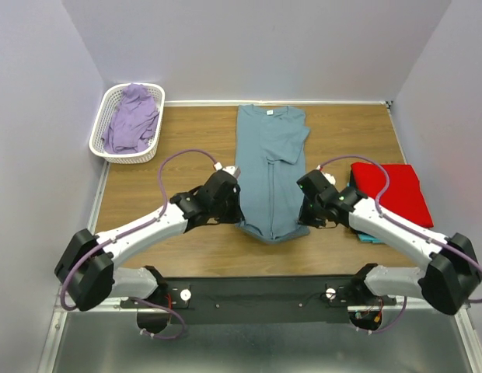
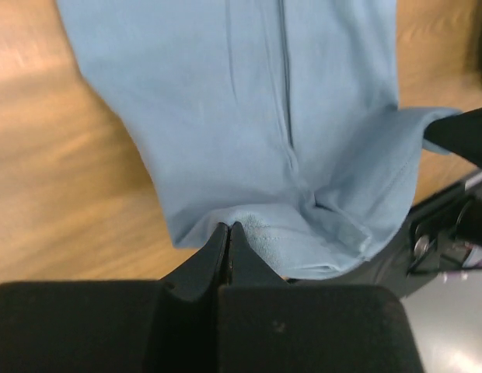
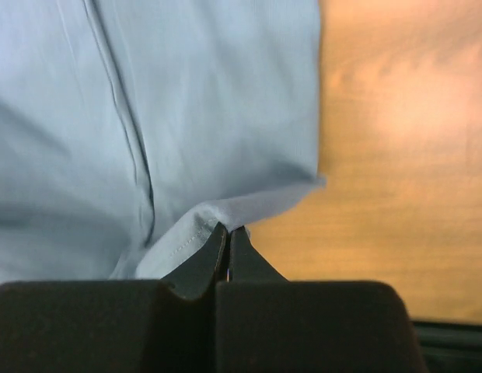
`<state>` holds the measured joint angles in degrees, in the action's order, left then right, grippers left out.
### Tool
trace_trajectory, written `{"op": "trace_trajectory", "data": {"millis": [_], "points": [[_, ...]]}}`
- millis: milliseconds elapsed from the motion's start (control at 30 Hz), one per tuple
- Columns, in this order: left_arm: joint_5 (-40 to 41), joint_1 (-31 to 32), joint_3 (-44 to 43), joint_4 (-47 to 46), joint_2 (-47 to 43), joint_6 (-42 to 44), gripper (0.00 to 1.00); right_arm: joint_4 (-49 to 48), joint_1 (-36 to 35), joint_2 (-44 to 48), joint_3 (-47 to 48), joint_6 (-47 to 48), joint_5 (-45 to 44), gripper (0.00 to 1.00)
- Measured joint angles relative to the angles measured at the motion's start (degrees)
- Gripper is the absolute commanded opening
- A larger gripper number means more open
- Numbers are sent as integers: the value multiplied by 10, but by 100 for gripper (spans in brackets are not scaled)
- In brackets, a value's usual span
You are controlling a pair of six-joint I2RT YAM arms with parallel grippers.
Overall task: Fold and stack the t-shirts
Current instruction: Fold the tshirt
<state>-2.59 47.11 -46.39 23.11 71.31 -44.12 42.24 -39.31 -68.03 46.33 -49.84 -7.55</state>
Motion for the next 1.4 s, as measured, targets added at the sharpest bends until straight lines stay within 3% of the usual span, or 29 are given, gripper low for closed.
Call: {"op": "trace_trajectory", "data": {"millis": [367,833,1400], "points": [[6,-92,-82,-67,116,36,0,-97,22,-163,97,25,-124,1],[6,-160,-218,-115,288,40,0,-182,125,-321,210,71,-138,0],[5,-192,-275,-102,311,45,0,-199,155,-344,265,96,-121,0]]}}
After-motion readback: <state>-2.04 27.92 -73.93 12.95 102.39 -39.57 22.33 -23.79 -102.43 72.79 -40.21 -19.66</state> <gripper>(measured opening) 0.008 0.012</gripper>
